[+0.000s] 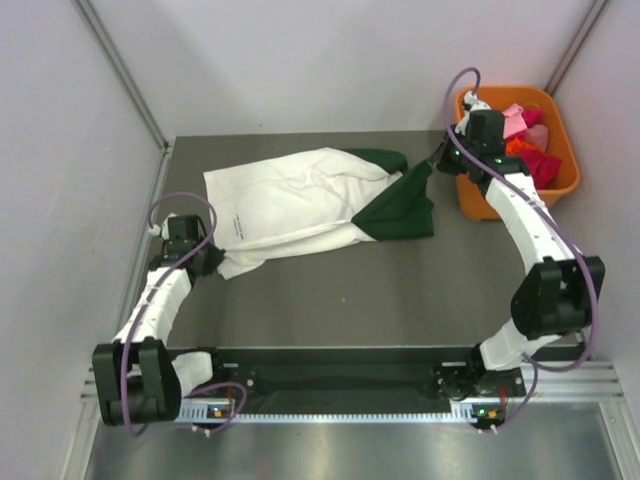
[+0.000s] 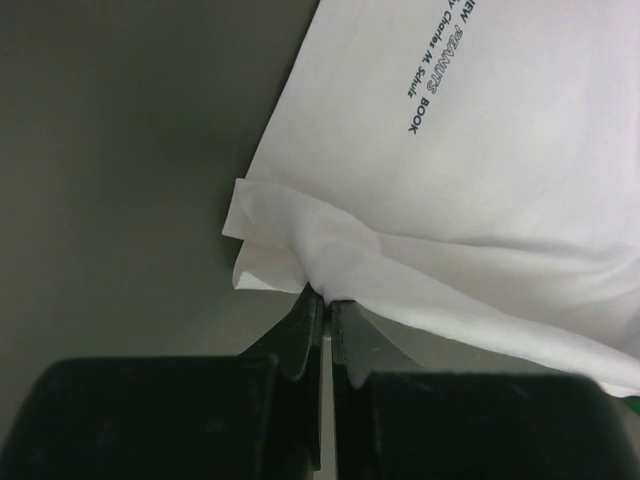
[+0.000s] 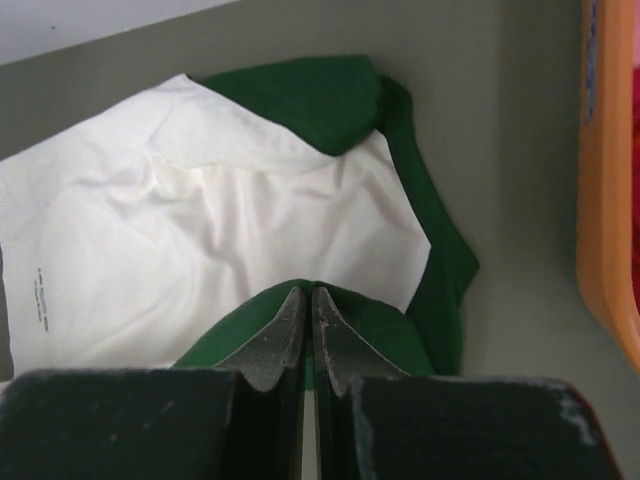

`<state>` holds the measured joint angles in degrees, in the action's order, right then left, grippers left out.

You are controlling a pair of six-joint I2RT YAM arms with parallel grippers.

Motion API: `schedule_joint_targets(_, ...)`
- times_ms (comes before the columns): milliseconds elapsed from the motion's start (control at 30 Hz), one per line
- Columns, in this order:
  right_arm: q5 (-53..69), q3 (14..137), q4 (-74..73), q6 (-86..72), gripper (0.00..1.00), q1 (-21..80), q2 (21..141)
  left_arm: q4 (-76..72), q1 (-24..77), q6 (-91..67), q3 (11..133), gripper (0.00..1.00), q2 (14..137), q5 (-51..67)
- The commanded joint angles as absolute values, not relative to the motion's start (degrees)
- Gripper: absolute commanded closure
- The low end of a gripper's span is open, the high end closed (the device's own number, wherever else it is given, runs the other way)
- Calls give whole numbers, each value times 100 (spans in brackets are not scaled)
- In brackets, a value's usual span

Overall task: Fold and stack the t-shirts
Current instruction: Fold the tshirt

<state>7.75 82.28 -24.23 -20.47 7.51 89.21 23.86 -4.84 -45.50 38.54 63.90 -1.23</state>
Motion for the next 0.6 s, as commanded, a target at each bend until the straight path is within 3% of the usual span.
schedule_joint_targets(0,800,8990,-2390,-1916,100,870,9499,1882,-501,-4430,4245,100,6696,-308)
schedule_joint_targets(567,545,10950,-2225,-2004,100,976,11565,1512,-510,-3911,5194,100,8709,-325)
